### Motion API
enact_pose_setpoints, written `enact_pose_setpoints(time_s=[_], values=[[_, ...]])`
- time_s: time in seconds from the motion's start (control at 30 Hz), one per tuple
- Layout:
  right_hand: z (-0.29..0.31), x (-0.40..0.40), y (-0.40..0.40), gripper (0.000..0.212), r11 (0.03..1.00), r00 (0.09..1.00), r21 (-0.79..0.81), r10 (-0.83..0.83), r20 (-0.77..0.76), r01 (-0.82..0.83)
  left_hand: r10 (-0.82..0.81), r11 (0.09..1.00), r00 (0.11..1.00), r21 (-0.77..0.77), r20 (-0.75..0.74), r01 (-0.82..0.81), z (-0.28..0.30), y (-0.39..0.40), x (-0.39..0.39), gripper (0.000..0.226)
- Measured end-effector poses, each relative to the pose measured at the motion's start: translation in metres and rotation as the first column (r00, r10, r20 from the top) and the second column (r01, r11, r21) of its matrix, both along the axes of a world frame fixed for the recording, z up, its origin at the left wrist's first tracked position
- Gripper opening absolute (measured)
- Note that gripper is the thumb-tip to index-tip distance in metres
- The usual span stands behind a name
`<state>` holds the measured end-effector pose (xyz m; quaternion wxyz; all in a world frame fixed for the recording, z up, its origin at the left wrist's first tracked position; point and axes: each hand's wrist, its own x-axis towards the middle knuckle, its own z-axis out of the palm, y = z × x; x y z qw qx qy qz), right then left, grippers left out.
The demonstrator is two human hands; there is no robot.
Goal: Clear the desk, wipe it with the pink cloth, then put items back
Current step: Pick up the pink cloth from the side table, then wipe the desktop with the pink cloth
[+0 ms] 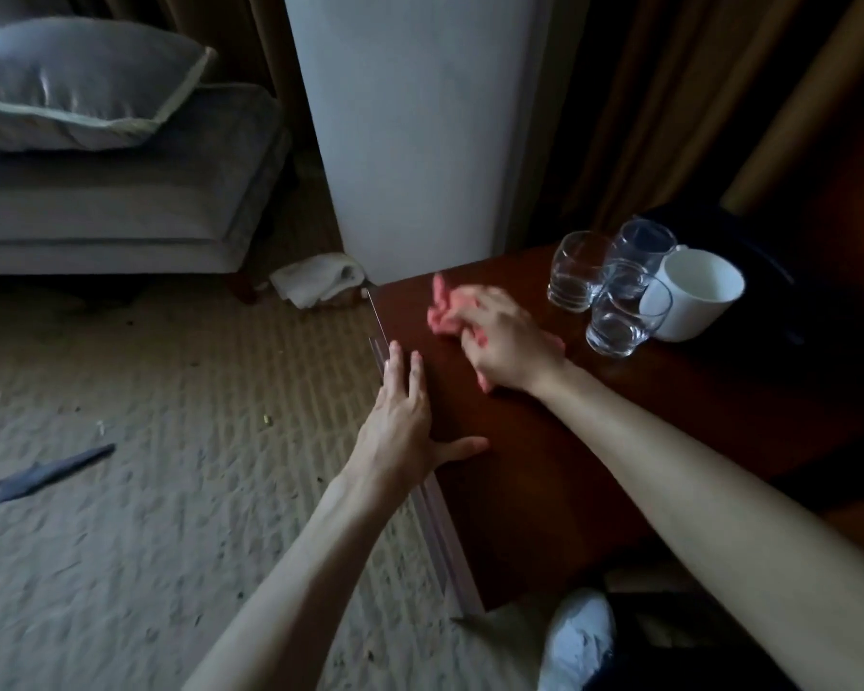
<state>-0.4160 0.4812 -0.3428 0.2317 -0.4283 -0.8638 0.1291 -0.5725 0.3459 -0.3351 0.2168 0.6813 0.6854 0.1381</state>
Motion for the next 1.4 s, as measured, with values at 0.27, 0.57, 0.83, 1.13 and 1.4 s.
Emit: enact_pose_setpoints(time_s=[0.27, 0.57, 0.83, 1.13, 1.4], values=[[0.003, 0.004, -0.070, 0.033, 0.999, 0.999, 0.013, 0.040, -0.037, -0.040, -0.017, 0.998, 1.000, -0.056, 0.012, 0.018, 0.005, 0.001, -0.002, 0.139], [0.000, 0.050, -0.186, 0.039, 0.978, 0.974, 0.008, -0.209, -0.085, 0.210, -0.021, 0.983, 0.944, -0.181, -0.329, -0.042, 0.032, 0.003, 0.009, 0.141], [0.103, 0.111, -0.216, 0.026, 0.929, 0.993, -0.359, -0.060, 0.099, 0.092, -0.216, 0.969, 0.900, -0.196, -0.379, 0.150, 0.136, -0.041, 0.092, 0.050], [0.318, 0.261, -0.287, 0.028, 0.951, 0.948, 0.081, -0.305, 0.087, 0.298, -0.415, 0.839, 0.869, 0.484, 0.270, 0.250, 0.225, -0.109, 0.209, 0.053], [0.272, 0.356, -0.353, 0.028, 0.811, 0.810, 0.022, -0.583, -0.058, 0.585, -0.321, 0.934, 0.764, 0.321, 0.560, 0.157, 0.205, -0.101, 0.327, 0.056]])
